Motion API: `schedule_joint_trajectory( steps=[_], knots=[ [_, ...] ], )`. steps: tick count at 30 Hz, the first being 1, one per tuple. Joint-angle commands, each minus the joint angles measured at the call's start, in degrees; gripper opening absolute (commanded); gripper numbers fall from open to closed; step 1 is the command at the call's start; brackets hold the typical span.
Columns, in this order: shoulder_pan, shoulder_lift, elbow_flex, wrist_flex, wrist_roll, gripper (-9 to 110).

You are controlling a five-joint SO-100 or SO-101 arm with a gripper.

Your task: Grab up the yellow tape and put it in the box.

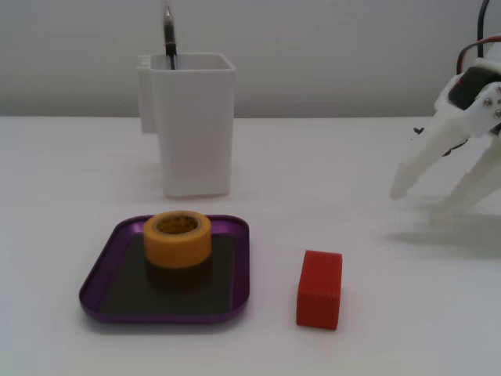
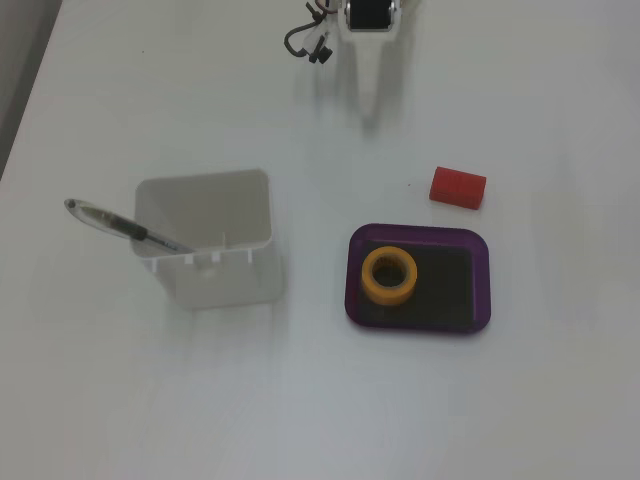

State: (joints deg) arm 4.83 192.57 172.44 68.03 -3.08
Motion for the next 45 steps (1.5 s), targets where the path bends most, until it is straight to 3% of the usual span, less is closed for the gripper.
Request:
schedule_joint_trajectory(
  steps=[1,7,12,45],
  knots=[
    [-0.1,3.5,0.8,-0.8,2.8,13],
    [-0.3,3.5,1.1,-0.1,2.7,12],
    [-0.3,3.5,2.2,-0.1,2.6,-1],
    [-0.1,3.5,2.5,-0.8,2.8,0]
  ],
)
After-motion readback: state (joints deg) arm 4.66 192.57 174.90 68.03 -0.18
